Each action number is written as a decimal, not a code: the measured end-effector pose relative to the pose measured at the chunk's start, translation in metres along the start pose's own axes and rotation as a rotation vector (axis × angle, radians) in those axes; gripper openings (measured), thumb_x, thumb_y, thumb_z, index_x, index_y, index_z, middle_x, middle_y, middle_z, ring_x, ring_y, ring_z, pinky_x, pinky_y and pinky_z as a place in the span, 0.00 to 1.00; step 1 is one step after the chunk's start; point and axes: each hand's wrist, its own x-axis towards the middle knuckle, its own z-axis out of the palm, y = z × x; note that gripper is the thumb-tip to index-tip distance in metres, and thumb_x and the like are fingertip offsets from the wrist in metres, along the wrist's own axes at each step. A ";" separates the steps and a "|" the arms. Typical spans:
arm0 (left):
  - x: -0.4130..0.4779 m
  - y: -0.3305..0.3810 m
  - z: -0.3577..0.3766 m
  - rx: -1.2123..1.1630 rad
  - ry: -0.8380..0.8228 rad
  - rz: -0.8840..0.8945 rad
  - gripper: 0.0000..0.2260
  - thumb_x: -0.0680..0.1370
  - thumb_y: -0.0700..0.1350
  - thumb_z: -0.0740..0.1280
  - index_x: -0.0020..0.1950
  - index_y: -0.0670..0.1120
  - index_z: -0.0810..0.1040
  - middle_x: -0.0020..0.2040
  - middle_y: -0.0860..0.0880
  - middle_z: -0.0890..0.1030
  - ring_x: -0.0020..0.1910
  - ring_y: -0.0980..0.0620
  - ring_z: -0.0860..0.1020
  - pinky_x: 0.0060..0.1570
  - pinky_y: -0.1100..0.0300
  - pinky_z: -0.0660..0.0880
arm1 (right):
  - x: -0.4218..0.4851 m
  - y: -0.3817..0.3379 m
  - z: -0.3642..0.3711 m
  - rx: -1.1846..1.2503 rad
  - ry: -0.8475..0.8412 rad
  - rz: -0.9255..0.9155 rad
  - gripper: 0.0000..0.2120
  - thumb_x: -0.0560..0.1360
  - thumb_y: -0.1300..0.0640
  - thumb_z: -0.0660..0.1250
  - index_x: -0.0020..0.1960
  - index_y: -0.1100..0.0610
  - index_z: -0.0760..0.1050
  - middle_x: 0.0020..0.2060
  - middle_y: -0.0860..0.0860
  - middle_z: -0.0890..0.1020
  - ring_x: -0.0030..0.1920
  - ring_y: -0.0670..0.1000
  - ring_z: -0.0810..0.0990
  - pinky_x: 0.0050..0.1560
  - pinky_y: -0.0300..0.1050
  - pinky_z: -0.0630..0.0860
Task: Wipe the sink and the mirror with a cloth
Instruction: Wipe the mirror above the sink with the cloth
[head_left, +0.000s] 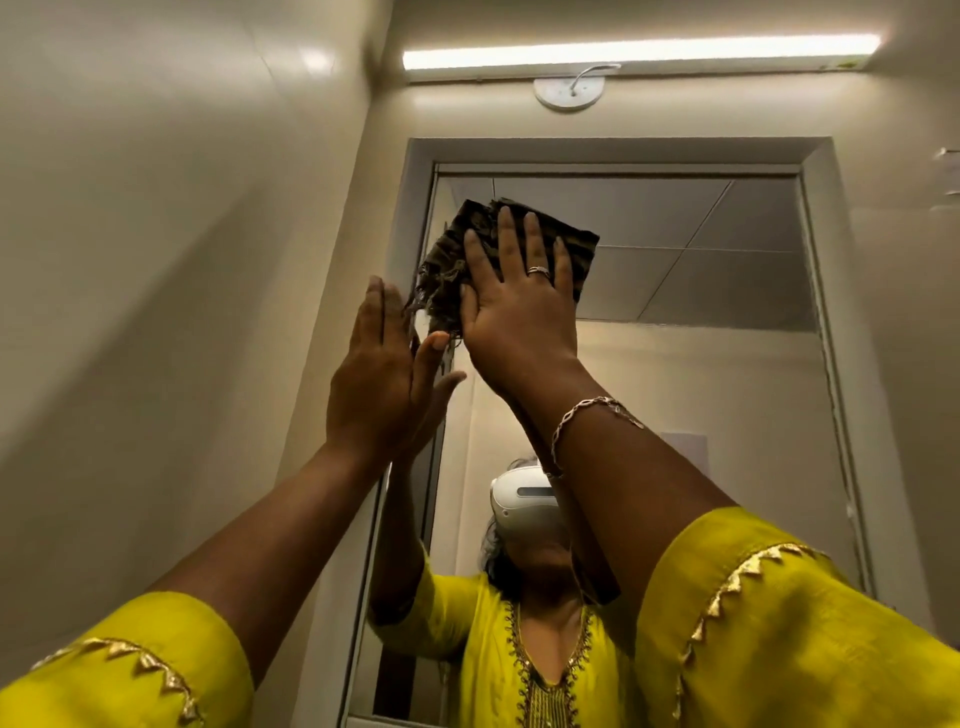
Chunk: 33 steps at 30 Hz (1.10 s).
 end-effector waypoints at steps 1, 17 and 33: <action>-0.001 0.001 0.000 0.018 -0.004 -0.001 0.46 0.70 0.71 0.33 0.73 0.38 0.54 0.75 0.38 0.55 0.73 0.43 0.56 0.61 0.50 0.68 | 0.000 0.008 -0.002 -0.010 0.002 0.007 0.25 0.80 0.47 0.46 0.75 0.48 0.46 0.76 0.54 0.44 0.75 0.56 0.39 0.73 0.55 0.36; -0.004 0.011 -0.005 0.094 -0.034 0.001 0.51 0.67 0.75 0.33 0.73 0.36 0.54 0.73 0.35 0.56 0.72 0.38 0.56 0.61 0.41 0.66 | 0.006 0.128 -0.038 -0.089 -0.008 0.152 0.24 0.80 0.48 0.46 0.75 0.47 0.46 0.76 0.53 0.45 0.76 0.55 0.41 0.74 0.55 0.40; -0.003 0.007 -0.004 0.096 -0.031 0.024 0.50 0.68 0.74 0.35 0.73 0.35 0.54 0.73 0.34 0.56 0.71 0.36 0.58 0.60 0.38 0.67 | -0.013 0.167 -0.047 -0.130 0.054 0.329 0.25 0.80 0.48 0.47 0.75 0.50 0.49 0.76 0.56 0.47 0.76 0.58 0.43 0.73 0.54 0.39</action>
